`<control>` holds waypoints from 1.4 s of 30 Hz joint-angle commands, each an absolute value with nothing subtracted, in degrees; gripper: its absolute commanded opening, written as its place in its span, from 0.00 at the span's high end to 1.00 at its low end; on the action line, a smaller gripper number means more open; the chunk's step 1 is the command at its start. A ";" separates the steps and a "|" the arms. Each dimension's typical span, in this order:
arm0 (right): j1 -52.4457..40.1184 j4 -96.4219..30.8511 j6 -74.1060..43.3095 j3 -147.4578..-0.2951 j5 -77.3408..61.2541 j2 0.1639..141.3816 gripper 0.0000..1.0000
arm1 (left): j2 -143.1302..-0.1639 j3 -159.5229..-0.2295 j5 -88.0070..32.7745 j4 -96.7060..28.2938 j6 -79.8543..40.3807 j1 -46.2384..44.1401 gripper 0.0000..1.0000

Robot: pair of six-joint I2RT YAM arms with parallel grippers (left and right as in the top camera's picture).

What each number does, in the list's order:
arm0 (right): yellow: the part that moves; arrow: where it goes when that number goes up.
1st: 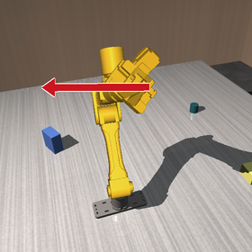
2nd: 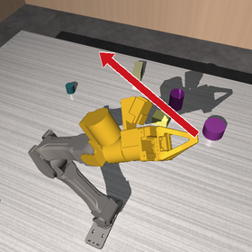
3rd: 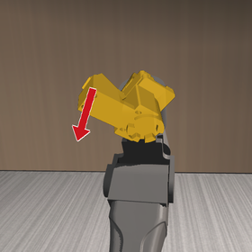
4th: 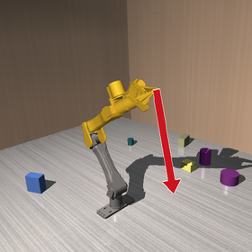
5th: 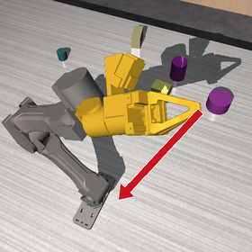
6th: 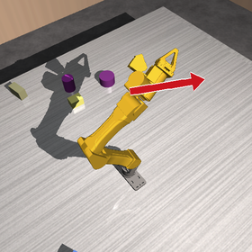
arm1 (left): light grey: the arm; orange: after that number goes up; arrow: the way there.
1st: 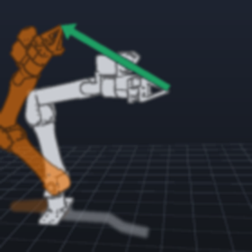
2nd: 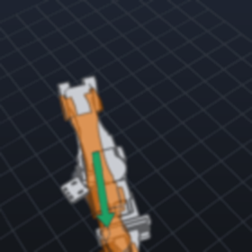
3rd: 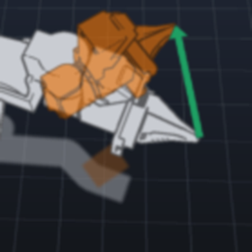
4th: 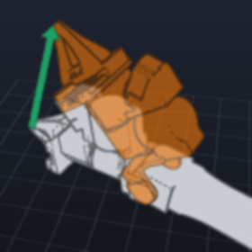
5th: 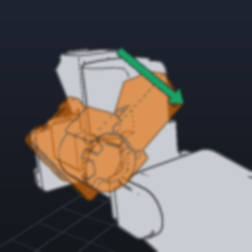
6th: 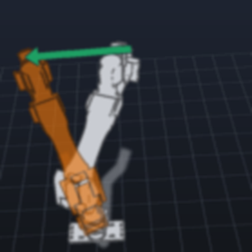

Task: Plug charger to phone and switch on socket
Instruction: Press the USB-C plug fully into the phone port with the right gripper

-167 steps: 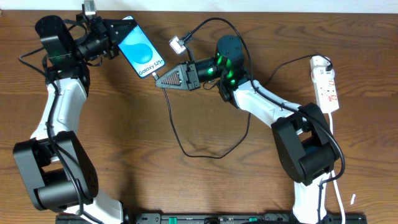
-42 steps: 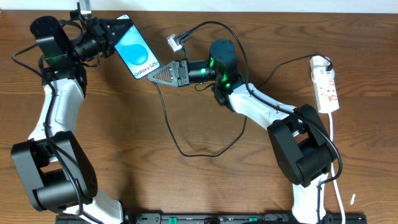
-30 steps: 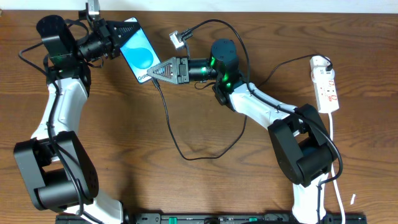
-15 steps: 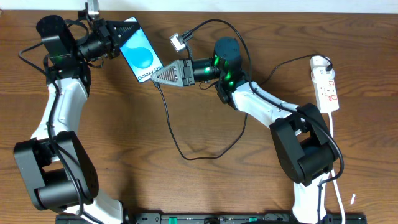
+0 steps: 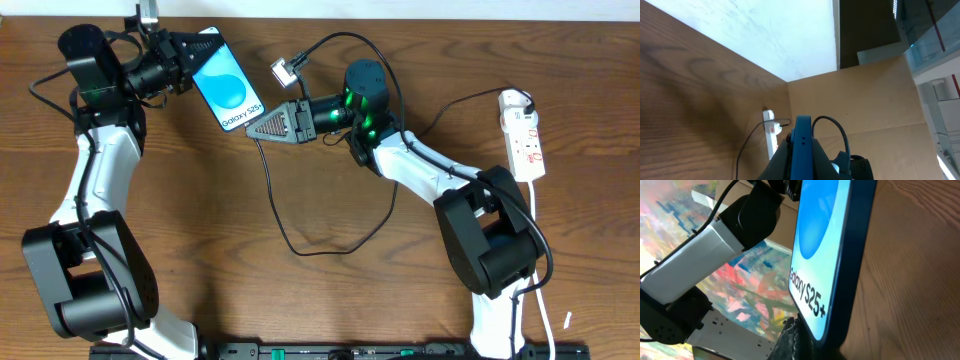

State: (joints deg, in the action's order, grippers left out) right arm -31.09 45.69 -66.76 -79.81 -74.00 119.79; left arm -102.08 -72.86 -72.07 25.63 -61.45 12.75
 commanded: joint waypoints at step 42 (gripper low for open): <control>-31.51 46.09 -69.60 -80.55 -65.45 120.40 0.99 | -100.84 -73.82 -80.38 26.06 -56.40 12.78 0.93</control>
